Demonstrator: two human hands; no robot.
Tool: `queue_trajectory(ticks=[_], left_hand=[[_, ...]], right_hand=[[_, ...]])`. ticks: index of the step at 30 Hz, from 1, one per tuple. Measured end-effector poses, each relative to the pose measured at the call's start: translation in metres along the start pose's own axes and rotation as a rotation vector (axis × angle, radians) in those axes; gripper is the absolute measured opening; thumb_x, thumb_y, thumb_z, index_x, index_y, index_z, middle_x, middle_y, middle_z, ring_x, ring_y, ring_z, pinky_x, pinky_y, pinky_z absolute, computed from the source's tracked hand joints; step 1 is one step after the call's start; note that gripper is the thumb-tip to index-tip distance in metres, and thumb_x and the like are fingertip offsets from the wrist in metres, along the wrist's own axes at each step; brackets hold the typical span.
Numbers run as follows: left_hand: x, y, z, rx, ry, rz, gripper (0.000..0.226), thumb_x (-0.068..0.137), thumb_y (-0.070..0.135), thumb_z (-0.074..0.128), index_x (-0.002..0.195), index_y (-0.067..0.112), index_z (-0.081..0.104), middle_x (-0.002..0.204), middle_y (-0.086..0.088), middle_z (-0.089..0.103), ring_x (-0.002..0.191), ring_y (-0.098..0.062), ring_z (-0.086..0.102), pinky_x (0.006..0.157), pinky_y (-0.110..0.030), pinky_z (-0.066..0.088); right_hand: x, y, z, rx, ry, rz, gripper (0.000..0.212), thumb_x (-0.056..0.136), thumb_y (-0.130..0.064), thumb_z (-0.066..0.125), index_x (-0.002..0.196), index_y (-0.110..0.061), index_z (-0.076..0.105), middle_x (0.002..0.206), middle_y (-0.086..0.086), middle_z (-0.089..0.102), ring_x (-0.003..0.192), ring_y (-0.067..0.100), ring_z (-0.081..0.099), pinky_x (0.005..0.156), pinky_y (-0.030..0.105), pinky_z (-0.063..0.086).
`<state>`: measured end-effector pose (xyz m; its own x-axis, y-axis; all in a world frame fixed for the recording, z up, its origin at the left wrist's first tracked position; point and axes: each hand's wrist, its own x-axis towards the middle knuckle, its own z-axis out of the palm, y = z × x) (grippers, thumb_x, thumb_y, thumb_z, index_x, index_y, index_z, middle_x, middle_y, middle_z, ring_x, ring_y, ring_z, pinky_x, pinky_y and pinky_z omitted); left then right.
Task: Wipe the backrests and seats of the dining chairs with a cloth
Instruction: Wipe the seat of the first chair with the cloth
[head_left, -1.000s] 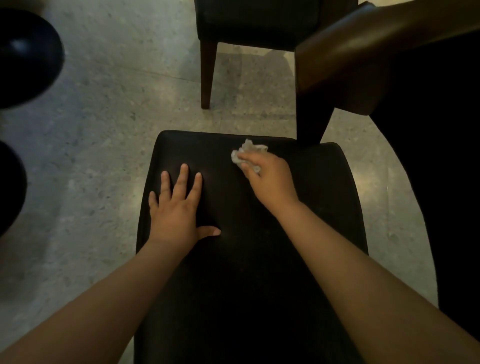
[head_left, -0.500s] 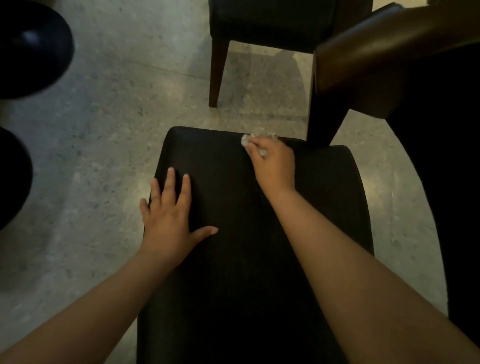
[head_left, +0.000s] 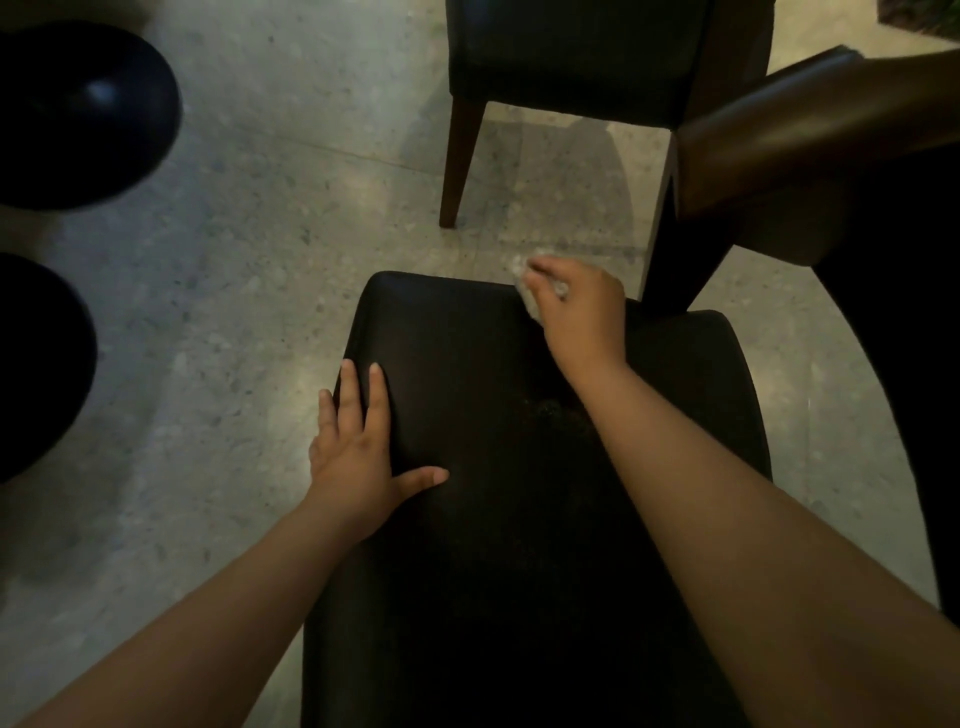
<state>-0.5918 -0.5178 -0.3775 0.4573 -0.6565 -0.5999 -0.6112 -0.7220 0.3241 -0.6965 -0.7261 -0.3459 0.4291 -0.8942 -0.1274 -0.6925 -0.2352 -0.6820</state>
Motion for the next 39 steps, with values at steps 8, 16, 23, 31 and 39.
queue_trajectory(ticks=[8,16,23,31,39], left_hand=[[0.002,-0.001,0.001,0.033,-0.001,-0.009,0.129,0.071,0.072,0.063,0.146,0.025,-0.031,0.151,-0.002,-0.040,0.144,-0.035,-0.022,0.118,-0.049,0.006],[0.002,-0.003,0.003,0.012,0.000,0.009,0.128,0.071,0.072,0.063,0.146,0.027,-0.031,0.152,-0.001,-0.040,0.144,-0.034,-0.024,0.118,-0.050,0.006],[0.002,-0.004,0.005,0.003,0.019,0.008,0.129,0.070,0.072,0.064,0.145,0.028,-0.031,0.152,0.000,-0.040,0.144,-0.033,-0.024,0.117,-0.051,0.008],[-0.007,-0.020,0.003,-0.243,0.080,0.129,0.126,0.065,0.066,0.071,0.150,0.034,-0.017,0.156,0.013,-0.029,0.147,-0.019,-0.017,0.117,-0.042,0.005],[-0.010,-0.044,0.009,-0.503,-0.006,-0.077,0.134,0.057,0.070,0.068,0.150,0.030,-0.020,0.161,0.000,0.003,0.146,-0.020,0.015,0.114,-0.039,0.023]], right_hand=[[-0.038,0.005,0.025,0.034,-0.104,-0.075,0.030,0.093,-0.018,0.062,0.123,-0.020,0.064,0.129,-0.004,0.062,0.122,0.003,0.051,0.108,0.026,0.040],[-0.013,0.002,0.003,0.056,-0.082,-0.089,0.029,0.094,-0.026,0.060,0.121,-0.022,0.066,0.127,-0.006,0.062,0.112,-0.003,0.051,0.093,0.012,0.037],[-0.025,-0.001,0.037,0.014,-0.106,-0.085,0.029,0.095,-0.018,0.059,0.123,-0.020,0.064,0.129,-0.004,0.061,0.122,0.006,0.053,0.107,0.031,0.042],[-0.056,0.000,0.025,0.104,-0.201,-0.130,0.028,0.092,-0.022,0.061,0.119,-0.027,0.066,0.123,-0.009,0.064,0.109,-0.008,0.051,0.091,0.005,0.038],[-0.006,-0.015,0.044,0.009,-0.113,-0.063,0.030,0.097,-0.022,0.055,0.126,-0.019,0.062,0.130,-0.002,0.060,0.121,0.008,0.052,0.106,0.028,0.041]])
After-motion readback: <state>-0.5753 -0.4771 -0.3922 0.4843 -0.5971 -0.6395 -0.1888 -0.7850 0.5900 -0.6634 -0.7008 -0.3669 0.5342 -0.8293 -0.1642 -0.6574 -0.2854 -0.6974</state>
